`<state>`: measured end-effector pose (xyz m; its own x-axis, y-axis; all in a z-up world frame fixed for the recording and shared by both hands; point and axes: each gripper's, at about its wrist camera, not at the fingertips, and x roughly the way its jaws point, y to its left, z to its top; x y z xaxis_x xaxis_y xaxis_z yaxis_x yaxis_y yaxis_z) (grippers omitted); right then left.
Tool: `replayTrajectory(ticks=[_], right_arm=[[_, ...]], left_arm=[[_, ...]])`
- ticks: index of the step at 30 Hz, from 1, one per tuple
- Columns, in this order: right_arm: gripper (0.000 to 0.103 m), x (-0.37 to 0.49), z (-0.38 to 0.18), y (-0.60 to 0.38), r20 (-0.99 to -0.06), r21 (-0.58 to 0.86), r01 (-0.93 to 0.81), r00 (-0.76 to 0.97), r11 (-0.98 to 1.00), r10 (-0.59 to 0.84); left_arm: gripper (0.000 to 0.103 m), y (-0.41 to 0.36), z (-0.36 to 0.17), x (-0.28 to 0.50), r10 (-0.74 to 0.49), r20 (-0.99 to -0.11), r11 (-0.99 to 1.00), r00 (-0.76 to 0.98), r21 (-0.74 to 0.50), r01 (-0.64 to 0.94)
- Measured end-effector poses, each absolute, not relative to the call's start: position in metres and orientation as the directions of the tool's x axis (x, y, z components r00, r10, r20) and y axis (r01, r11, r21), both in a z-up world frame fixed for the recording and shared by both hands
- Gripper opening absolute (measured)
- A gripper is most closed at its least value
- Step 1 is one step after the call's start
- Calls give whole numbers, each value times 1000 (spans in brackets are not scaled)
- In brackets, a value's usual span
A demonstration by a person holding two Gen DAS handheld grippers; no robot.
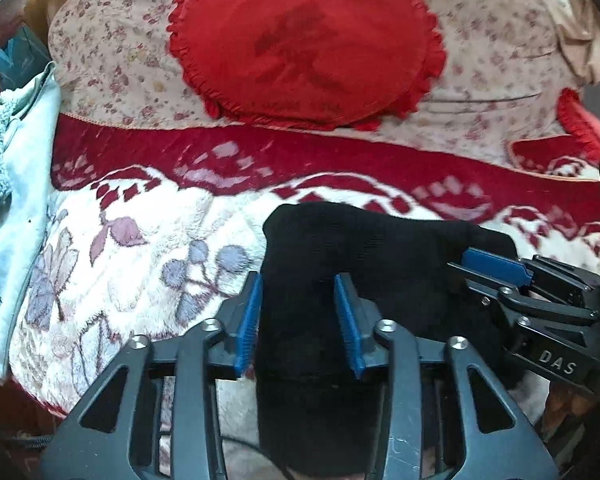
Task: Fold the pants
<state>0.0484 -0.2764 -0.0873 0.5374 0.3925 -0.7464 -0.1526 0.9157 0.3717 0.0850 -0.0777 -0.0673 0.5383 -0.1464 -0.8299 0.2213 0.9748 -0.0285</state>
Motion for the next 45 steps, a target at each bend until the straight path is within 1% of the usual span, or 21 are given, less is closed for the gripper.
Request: replayTrajectory(ticks=[2,4,7,11,14,17,20,22,26,30,36,40,43,45], right_arm=[[35,60,-91,-275,-745,362,-162,541,918,389],[35,63,-88,-279,-750,370,-162,530,915,397],[35,48,-72,-288,-736,392,-157,537,906,412],[35,3,-56,-291,-740,351,-185,546,918,393],[35,-29,-81,-289,-782,345,-163,495,924,379],[35,-52,-87,-284,-761,301,-184,545,936,352],[35,-52,-74,-285,-772,307,-177,528,935,353],[35,-53,-68,-289,-759,332,-169,537,928,369],[35,-54,-61,-290,-749,327,-158,558,932,358],[36,-51,-59,-285,-741,348,-165,554,923,379],[39,-44,-66,-286,-752,353,-138,546,925,368],[44,-41,-78,-286,-770,352,-134,521,926,369],[45,-43,-75,-293,-750,377,-138,535,916,389],[49,-45,-72,-306,-717,412,-119,569,903,402]], left_arm=[[53,-73,-72,89,-143,-827,979,543,-37,202],[56,-69,-73,90,-152,-829,980,539,-55,191],[56,-65,-70,86,-182,-832,977,524,-92,193],[56,-65,-69,76,-182,-831,976,526,-90,196],[56,-68,-73,69,-183,-831,976,526,-91,196],[56,-69,-75,65,-182,-826,978,534,-97,183],[56,-70,-72,60,-171,-829,979,533,-83,184],[56,-70,-67,55,-169,-828,979,535,-77,189],[56,-67,-64,46,-163,-830,979,534,-70,190],[56,-64,-60,39,-158,-826,980,541,-65,187],[56,-60,-57,35,-162,-824,981,542,-73,182],[56,-60,-58,35,-164,-828,980,537,-76,183],[56,-59,-59,35,-177,-834,978,522,-91,186],[56,-55,-58,36,-194,-836,976,514,-111,189]])
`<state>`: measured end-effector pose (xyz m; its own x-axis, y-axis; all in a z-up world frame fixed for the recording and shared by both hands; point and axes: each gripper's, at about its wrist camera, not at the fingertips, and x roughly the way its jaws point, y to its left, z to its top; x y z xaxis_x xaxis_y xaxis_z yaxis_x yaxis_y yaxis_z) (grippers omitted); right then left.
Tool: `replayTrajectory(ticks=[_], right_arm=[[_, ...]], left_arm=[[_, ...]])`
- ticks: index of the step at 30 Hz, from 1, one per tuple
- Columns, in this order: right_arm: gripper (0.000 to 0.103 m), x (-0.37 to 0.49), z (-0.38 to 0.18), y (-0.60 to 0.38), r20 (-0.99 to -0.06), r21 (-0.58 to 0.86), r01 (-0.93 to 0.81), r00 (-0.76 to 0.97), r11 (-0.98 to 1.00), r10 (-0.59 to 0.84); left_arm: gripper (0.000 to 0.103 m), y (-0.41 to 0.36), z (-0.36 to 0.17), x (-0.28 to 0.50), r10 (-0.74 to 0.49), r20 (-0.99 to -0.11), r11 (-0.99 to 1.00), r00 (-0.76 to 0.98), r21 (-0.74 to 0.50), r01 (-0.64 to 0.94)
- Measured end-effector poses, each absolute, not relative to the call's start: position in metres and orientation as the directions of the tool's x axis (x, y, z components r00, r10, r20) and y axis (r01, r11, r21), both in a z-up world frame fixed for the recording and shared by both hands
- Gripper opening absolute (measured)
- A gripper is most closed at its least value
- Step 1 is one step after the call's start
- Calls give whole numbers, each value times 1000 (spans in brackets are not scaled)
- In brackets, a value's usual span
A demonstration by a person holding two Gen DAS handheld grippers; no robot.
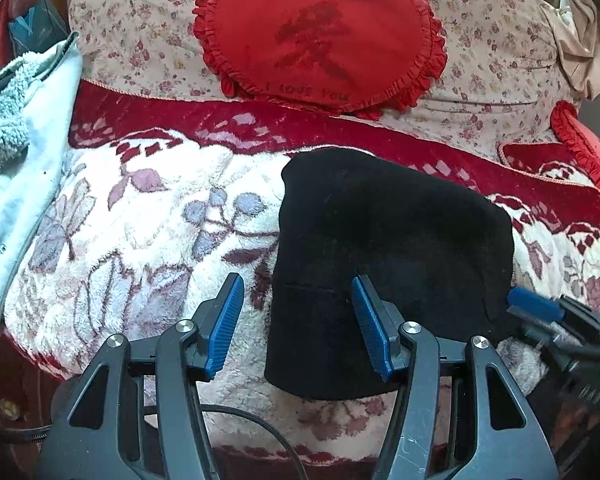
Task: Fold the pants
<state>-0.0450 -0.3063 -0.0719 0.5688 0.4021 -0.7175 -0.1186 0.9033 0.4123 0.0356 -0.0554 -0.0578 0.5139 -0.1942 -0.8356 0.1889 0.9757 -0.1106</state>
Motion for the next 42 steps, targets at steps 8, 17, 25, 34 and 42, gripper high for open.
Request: replayTrajectory(ticks=[8,17,25,34,42], right_arm=[[56,-45,-89,-352,-693,514,6,591,858,412],[57,-38,-93,-345,-702,518,-2,570,855,427],[61,-31,-109,-341,-704,550,-9,533,835,470],[68,-20,-121,-331,-691,581,-28,511,813,511],[73,-14,-123,-326,-680,579,-68,510,813,527]], left_arm=[[56,-38,-59,45,-243,-841,969,483,-187,162],[59,-45,-66,47,-250,-847,966,469,-185,181],[66,-48,-74,50,-264,-852,962,453,-197,190],[72,-50,-84,58,-292,-852,954,435,-230,191],[78,-52,-94,66,-332,-845,942,418,-275,194]])
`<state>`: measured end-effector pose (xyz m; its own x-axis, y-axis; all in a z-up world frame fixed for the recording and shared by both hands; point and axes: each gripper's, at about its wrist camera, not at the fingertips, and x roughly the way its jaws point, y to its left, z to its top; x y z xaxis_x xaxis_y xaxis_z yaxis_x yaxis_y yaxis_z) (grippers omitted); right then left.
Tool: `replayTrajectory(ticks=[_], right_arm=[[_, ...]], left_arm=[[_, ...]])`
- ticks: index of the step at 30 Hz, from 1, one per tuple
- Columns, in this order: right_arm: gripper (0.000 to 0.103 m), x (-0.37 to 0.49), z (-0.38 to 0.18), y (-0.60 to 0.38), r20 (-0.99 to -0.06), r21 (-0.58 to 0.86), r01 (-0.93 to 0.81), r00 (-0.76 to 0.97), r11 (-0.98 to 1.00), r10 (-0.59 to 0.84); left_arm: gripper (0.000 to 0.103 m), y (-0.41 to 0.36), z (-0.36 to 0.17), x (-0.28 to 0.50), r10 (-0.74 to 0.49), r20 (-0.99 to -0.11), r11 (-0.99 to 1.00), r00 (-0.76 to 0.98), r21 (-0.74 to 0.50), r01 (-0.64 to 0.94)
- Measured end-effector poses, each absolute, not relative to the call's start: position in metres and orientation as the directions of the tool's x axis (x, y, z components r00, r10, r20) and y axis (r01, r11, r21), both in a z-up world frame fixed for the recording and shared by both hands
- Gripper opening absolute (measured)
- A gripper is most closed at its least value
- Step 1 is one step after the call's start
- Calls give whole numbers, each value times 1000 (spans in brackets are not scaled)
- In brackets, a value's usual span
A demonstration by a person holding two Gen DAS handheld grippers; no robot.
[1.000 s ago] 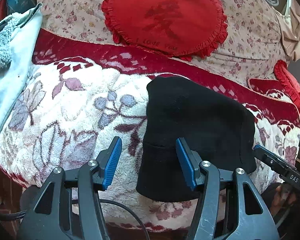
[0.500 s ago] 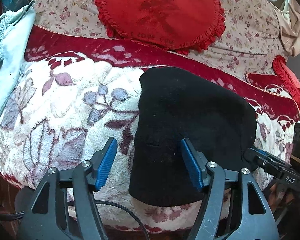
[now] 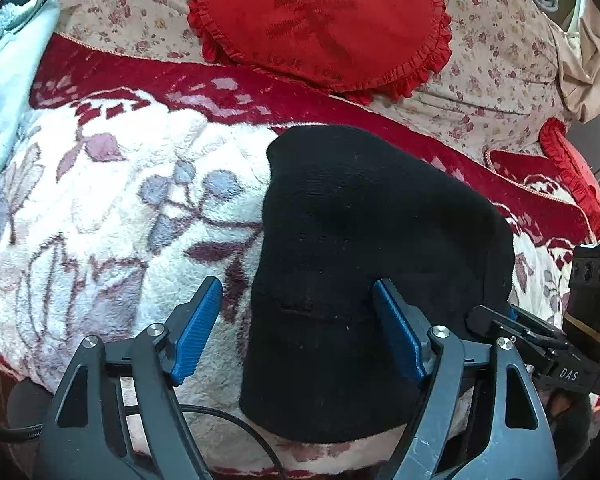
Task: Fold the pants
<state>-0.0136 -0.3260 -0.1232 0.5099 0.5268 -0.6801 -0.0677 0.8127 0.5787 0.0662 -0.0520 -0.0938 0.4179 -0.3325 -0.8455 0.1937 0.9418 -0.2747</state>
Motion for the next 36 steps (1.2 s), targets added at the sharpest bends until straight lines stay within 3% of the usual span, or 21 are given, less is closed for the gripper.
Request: replayTrajectory(ticks=[7,18,29,30,32,36], right_arm=[[77,-8,-124,-322,-686,549,-84,524,832,506],[77,-7,-123,-316,-697,524,-63,542,849,470],[64,-12,-119,-311,-697,493,-82,558,866,450],[63,-13,-118,-309,-697,488,-84,561,869,446],[59,-15,-115,-307,-696,477,-86,571,875,435],[50,-21,-99,-304,-680,459,-100,600,883,421]], left_arm=[[86,-56,-103,71,-371,-844,928,388,-318,196],[87,-56,-106,70,-382,-842,924,380,-336,185],[90,-56,-108,66,-364,-845,931,393,-332,149],[89,-58,-108,65,-365,-846,931,388,-332,153],[67,-59,-105,62,-392,-836,920,384,-351,175],[51,-66,-89,56,-378,-830,924,409,-313,219]])
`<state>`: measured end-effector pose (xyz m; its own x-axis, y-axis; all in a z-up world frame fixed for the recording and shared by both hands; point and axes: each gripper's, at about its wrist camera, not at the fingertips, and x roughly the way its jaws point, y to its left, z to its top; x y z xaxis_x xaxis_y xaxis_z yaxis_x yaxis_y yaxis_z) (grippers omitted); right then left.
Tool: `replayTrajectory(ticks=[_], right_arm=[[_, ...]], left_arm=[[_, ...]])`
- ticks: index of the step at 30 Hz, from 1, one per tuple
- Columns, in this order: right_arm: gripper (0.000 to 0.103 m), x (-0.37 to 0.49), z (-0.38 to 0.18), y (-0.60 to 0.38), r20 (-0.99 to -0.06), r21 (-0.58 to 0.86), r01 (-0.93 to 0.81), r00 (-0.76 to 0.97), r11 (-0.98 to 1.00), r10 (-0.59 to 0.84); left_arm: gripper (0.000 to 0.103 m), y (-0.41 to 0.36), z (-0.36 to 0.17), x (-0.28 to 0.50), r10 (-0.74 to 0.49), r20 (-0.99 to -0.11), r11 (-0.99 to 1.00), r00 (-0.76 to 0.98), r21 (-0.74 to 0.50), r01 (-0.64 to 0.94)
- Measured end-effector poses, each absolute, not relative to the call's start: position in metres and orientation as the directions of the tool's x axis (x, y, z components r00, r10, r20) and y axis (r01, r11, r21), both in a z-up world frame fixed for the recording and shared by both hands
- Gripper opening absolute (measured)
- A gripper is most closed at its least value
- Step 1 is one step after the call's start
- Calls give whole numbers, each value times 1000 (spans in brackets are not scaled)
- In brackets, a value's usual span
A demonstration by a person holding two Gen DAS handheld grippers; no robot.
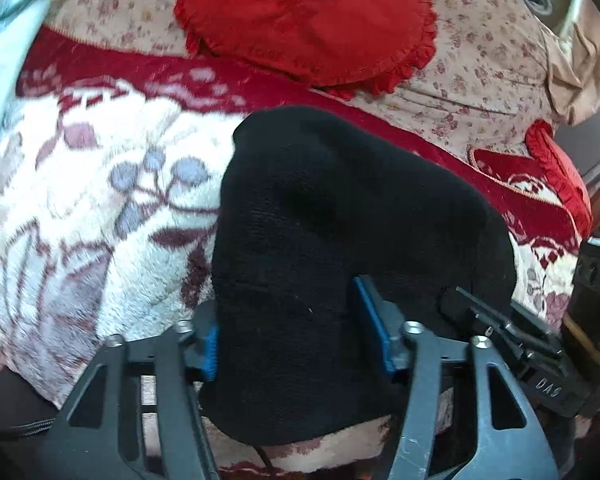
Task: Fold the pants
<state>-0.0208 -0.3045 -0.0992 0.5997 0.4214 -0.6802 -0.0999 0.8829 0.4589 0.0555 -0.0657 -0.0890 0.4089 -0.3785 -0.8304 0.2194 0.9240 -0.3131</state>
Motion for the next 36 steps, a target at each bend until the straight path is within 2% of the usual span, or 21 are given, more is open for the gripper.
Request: replayTrajectory(ticks=[2,11,16,19,20,21,22,25,29,36], right_arm=[[47,-20,-89,-303,-669,453,-118,610,884,425],[46,24,-54,-296,-626,416,-180,654,891,424],[46,60,-64,-300,-638,428,-158,645,890,421],[46,79,-89,-307,-681,449,-106,602,887,417],[47,82,-96,-308,-699,452,-87,583,888,413],[48,85,-107,-311,-715,463,-57,567,884,410],[51,85,-111,-315,-706,487,-43,569,872,422],[52,80,-114,-328,-684,550,-10,569,835,457],[52,65,-91,-335,-679,513,0,612,859,406],[52,50,-50,-335,-623,482,-53,681,875,385]], left_arm=[[47,-65,-82,56,-384,-826,921,413,-315,228],[46,-56,-48,96,-370,-788,929,492,-299,219],[46,-61,-56,127,-347,-802,937,486,-282,204],[46,-64,-78,145,-330,-836,943,439,-271,192],[47,-65,-85,148,-323,-845,945,427,-269,184],[53,-63,-90,149,-331,-841,943,429,-280,179],[57,-62,-91,149,-337,-838,941,430,-288,176],[60,-58,-93,152,-355,-838,935,415,-316,162],[60,-57,-87,150,-344,-841,939,418,-306,157],[60,-62,-54,137,-259,-814,965,520,-198,170]])
